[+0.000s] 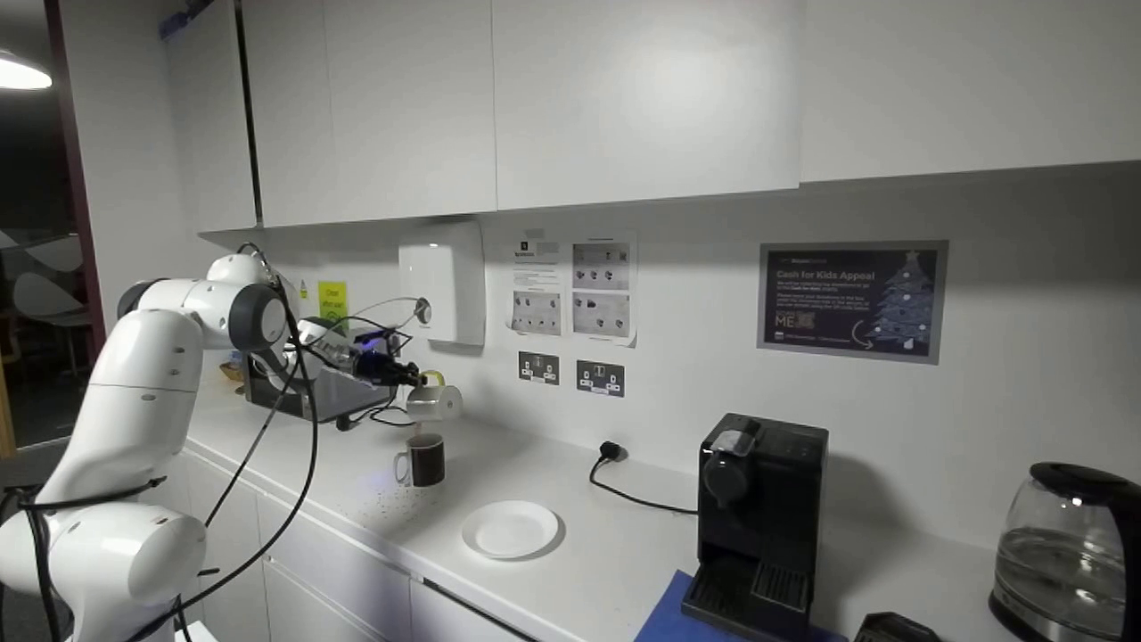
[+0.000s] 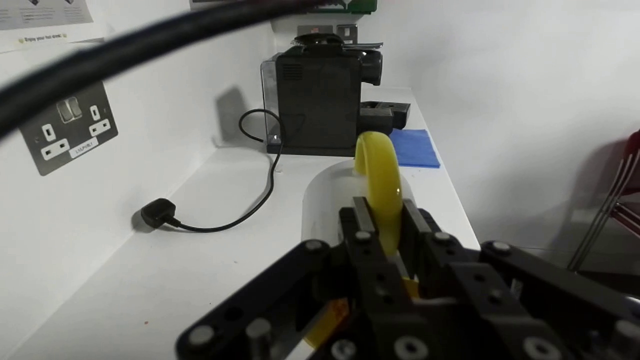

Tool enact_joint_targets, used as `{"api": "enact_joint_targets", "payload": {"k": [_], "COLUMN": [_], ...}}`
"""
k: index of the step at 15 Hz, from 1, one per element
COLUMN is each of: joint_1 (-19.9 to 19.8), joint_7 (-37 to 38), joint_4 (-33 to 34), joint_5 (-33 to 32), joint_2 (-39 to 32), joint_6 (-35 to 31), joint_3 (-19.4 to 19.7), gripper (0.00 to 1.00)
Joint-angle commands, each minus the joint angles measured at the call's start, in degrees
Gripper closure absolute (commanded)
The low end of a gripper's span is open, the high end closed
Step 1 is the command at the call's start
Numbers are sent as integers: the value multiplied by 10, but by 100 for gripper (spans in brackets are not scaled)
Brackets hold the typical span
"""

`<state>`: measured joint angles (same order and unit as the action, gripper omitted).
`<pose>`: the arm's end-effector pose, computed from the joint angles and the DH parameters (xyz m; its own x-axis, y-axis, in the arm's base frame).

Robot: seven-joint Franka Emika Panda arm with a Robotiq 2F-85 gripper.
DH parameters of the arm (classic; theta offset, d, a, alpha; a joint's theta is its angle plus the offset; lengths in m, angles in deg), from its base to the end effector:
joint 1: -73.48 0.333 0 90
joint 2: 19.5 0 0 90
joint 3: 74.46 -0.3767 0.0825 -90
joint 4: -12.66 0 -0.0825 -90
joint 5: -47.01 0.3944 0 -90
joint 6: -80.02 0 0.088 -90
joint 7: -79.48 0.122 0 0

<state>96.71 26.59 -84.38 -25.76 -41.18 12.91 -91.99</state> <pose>0.5681 0.2664 0.4744 0.0020 0.1608 -0.9870 0.9818 0.1870 0.0324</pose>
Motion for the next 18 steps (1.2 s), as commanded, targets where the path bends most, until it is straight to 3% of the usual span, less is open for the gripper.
{"api": "enact_joint_targets", "payload": {"k": [1,18], "joint_1": [4,11], "joint_7": [-22,-53], "joint_4": [4,9], "joint_5": [-20,-27], "joint_2": [2,-8], "joint_6": [27,53], "joint_3": [-1,0], "gripper": [95,95]}}
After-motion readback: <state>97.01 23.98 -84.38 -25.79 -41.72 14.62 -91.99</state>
